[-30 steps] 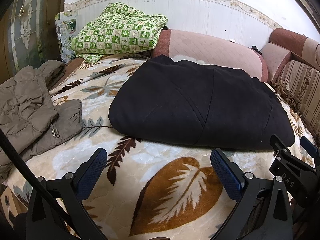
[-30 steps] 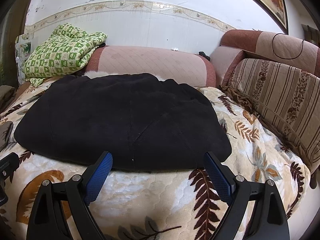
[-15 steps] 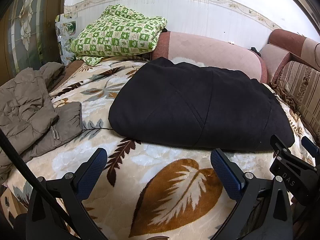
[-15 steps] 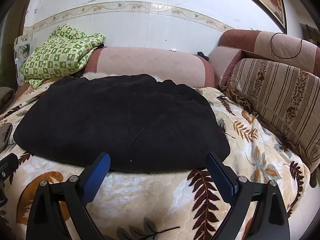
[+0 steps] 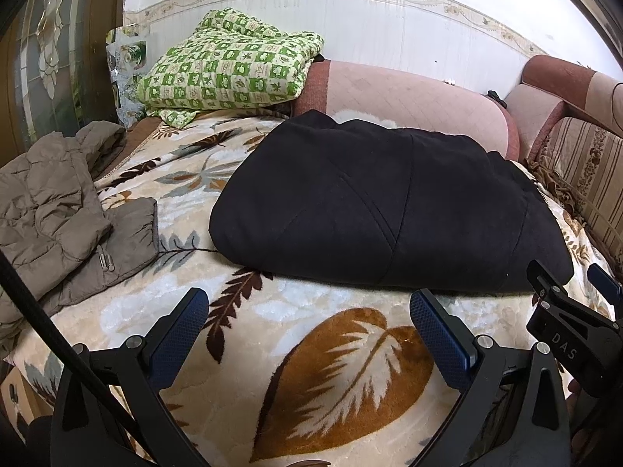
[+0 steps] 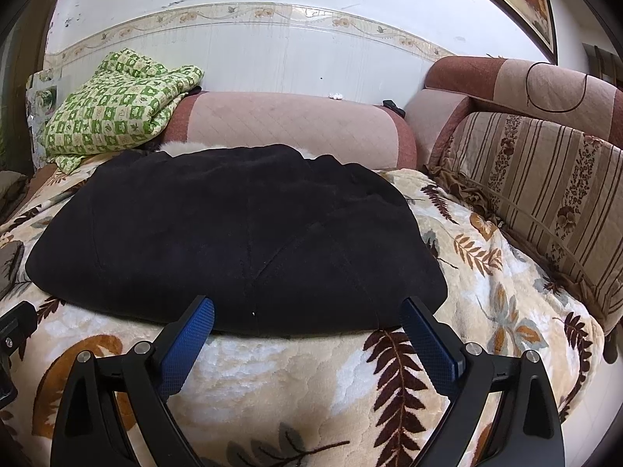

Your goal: Fold large clothes

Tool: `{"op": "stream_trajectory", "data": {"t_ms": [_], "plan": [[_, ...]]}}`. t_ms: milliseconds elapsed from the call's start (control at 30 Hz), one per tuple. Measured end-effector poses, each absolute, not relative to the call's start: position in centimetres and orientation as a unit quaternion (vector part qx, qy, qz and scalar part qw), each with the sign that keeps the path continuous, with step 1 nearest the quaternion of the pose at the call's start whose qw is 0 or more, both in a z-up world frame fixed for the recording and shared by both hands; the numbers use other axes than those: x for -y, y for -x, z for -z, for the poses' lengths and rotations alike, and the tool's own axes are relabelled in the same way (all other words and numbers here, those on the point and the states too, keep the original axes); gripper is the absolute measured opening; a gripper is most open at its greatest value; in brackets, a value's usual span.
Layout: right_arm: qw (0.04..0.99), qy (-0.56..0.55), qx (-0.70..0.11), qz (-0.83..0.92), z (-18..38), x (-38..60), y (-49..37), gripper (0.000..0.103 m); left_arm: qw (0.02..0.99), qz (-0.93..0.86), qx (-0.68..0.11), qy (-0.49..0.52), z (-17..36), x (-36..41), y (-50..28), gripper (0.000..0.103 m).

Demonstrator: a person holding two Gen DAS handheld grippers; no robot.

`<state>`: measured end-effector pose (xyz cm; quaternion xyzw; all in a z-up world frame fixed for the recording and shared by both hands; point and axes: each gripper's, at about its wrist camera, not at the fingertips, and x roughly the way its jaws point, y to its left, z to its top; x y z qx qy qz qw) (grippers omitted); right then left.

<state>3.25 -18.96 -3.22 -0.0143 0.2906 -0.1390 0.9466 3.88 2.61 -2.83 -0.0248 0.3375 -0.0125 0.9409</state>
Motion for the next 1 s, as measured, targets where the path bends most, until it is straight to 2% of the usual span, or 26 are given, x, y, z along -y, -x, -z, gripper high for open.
{"op": "stream_trajectory", "data": {"t_ms": [1000], "plan": [[0.949,0.003,-0.281,0.141,3.00,18.90,-3.07,0.100,0.935,0.020,-0.352,0.032,3.76,-3.44,-4.27,0.103]]}}
